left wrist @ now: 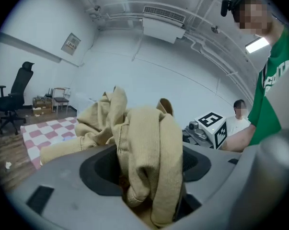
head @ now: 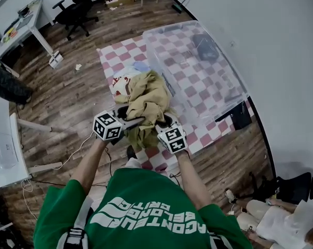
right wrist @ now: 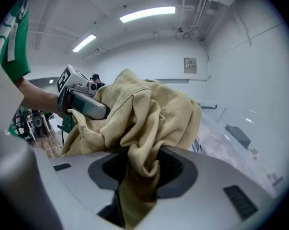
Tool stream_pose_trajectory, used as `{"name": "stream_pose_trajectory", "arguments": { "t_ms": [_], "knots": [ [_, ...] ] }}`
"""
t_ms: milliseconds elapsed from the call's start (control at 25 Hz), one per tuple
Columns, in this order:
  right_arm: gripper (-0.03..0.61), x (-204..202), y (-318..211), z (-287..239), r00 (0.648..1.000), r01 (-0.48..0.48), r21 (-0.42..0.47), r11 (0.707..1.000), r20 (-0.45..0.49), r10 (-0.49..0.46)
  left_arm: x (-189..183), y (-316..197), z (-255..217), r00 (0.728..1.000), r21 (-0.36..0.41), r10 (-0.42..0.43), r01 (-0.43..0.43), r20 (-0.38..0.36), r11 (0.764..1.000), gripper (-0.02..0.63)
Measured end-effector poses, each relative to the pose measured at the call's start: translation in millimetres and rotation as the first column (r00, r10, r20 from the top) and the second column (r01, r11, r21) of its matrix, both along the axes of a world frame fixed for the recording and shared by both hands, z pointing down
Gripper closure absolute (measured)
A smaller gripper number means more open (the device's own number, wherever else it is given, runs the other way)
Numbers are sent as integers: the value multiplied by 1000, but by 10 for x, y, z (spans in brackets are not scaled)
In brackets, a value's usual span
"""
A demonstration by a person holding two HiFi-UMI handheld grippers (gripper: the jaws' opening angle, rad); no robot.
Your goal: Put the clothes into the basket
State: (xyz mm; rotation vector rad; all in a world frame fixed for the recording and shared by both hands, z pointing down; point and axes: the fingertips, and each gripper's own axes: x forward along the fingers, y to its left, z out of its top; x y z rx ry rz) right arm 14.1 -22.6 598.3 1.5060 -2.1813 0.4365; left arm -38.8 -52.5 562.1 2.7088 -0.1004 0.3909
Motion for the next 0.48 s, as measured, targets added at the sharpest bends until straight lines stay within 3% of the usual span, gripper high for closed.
{"name": "stream_pose_trajectory", "arguments": {
  "t_ms": [480],
  "knots": [
    [425,-141,-738,-1316,995,72,232,970,-79,-55,-227,-605,-1276,985,187,-108,133,-138,973,310]
  ]
}}
